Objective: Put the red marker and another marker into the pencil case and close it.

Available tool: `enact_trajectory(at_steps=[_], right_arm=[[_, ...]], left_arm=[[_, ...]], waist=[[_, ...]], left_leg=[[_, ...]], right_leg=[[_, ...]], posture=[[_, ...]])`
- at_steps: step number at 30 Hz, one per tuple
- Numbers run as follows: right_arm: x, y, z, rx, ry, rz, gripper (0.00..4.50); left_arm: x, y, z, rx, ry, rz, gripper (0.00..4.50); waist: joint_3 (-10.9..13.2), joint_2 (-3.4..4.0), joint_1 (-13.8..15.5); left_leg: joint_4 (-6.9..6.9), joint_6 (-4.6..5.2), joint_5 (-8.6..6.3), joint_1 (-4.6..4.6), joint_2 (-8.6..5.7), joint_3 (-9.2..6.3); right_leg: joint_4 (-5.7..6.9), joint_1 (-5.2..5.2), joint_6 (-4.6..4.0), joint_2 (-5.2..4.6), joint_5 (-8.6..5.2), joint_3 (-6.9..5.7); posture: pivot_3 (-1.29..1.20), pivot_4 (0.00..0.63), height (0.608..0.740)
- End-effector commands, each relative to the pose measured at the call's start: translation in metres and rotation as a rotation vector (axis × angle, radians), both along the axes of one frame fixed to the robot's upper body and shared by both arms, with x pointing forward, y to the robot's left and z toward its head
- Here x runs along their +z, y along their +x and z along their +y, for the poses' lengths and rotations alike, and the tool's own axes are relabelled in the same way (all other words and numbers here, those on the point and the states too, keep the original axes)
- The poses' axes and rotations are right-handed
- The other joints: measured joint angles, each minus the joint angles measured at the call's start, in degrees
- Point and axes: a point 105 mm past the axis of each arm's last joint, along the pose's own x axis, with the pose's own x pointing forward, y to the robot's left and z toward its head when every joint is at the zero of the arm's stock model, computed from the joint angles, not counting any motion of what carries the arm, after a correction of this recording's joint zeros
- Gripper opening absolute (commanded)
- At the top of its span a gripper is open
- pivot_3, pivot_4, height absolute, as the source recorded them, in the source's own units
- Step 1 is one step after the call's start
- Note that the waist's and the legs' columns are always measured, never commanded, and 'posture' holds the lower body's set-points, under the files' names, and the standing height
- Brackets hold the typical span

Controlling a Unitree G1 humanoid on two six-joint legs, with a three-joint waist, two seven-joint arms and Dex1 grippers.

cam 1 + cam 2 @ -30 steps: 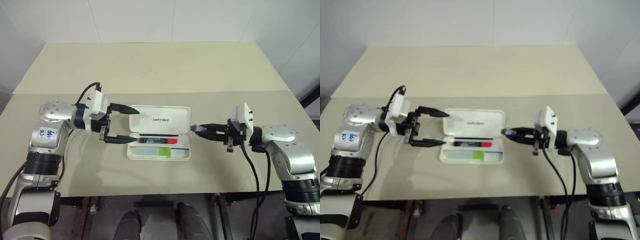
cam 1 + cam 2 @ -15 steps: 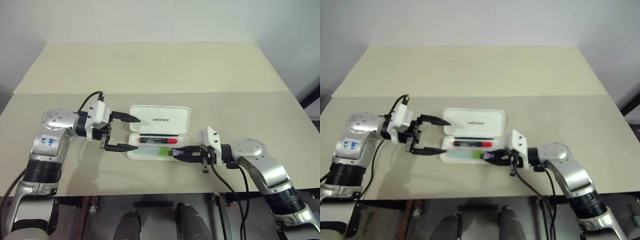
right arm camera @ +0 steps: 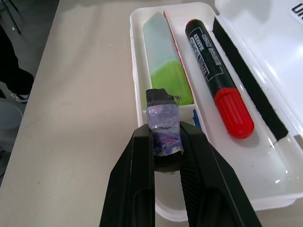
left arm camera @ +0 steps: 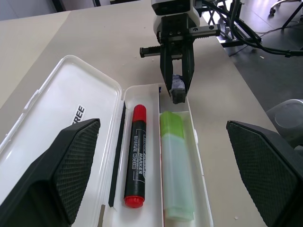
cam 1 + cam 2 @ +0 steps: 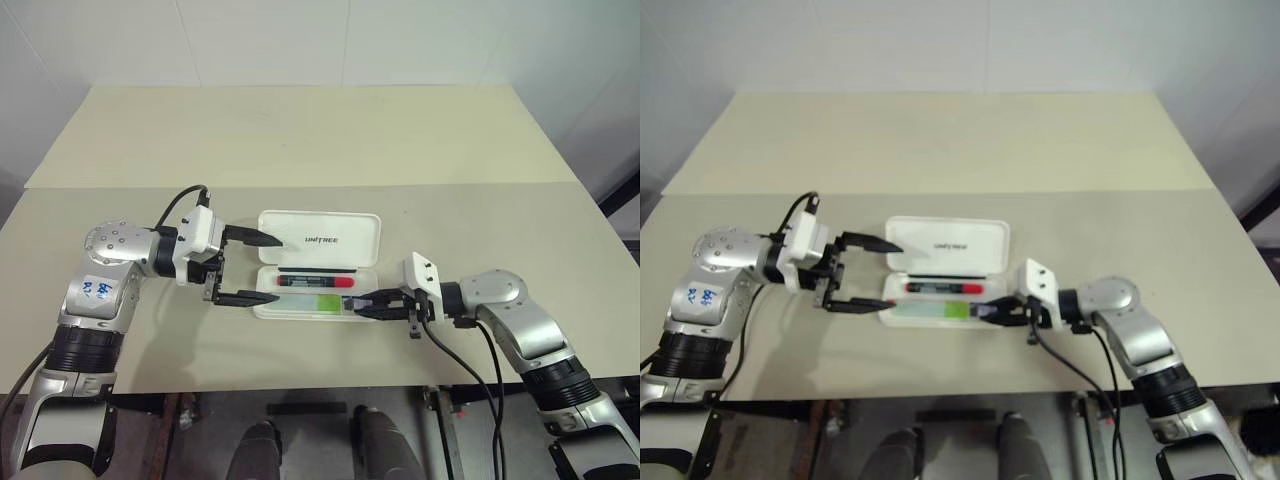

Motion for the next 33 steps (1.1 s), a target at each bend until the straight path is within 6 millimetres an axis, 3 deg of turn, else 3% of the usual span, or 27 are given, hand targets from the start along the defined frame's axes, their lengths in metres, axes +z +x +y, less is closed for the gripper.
enact_trajectory(at_steps=[1,5,8,17,21,26,30,33], right_arm=[[0.009,0.001,0.004,0.027,0.012,-0.047,0.38],[0.004,0.003,0.003,0.025,0.004,-0.045,0.38],[0.001,0.005,0.0,0.019,-0.015,-0.052,1.37],[0.028,0.012,0.003,0.021,0.04,-0.126,4.45],[0.044,0.008,0.005,0.03,0.078,-0.159,4.45],[0.077,-0.012,-0.004,0.02,0.139,-0.205,4.45],[0.085,-0.019,-0.026,-0.072,0.136,-0.222,4.45],[0.084,-0.016,-0.056,-0.195,0.119,-0.239,4.45]], left_arm=[[0.009,-0.002,0.001,0.003,-0.01,-0.039,4.5],[0.009,-0.002,0.0,0.001,-0.011,-0.042,4.5],[0.009,-0.002,0.001,0.003,-0.009,-0.045,4.5],[0.011,0.0,0.001,0.005,-0.008,-0.05,4.5],[0.011,0.0,0.002,0.01,-0.014,-0.048,4.5],[0.013,0.003,0.005,0.047,-0.042,-0.034,4.5],[0.01,0.004,0.009,0.077,-0.045,-0.033,4.5],[0.007,0.005,0.015,0.114,-0.066,-0.025,4.5]], waist=[[0.0,0.0,-0.1],[0.0,0.0,0.0],[0.0,0.0,0.0],[0.0,0.0,-0.1],[0.0,0.0,0.0],[0.0,0.01,0.1],[0.0,0.0,0.4],[0.0,0.0,0.7]], left_leg=[[0.0,0.0,0.0,0.0,0.0,0.0],[-0.01,0.0,0.0,0.0,0.0,0.0],[-0.01,0.0,0.0,0.0,0.0,0.0],[-0.01,0.0,0.0,0.0,0.0,0.0],[-0.02,0.0,0.0,-0.01,0.0,0.0],[-0.06,0.0,0.0,-0.03,0.0,-0.03],[-0.09,0.0,-0.01,-0.03,0.0,-0.05],[-0.07,0.01,-0.01,-0.02,0.0,-0.03]], right_leg=[[0.0,0.0,0.0,0.0,0.0,0.0],[0.0,0.0,0.0,0.0,0.0,0.0],[-0.01,0.0,0.0,0.0,0.0,0.0],[0.0,-0.01,0.0,0.0,0.0,0.0],[-0.01,0.0,0.0,0.0,0.0,0.0],[-0.03,-0.02,-0.01,0.0,-0.01,-0.01],[-0.09,0.0,-0.02,-0.01,-0.02,-0.05],[-0.12,0.01,-0.02,-0.02,-0.02,-0.04]], posture=[[0.0,0.15,0.74],[0.0,0.15,0.74],[0.0,0.15,0.74],[0.0,0.15,0.74],[0.0,0.15,0.74],[0.0,0.15,0.74],[0.0,0.15,0.74],[0.0,0.15,0.74]])
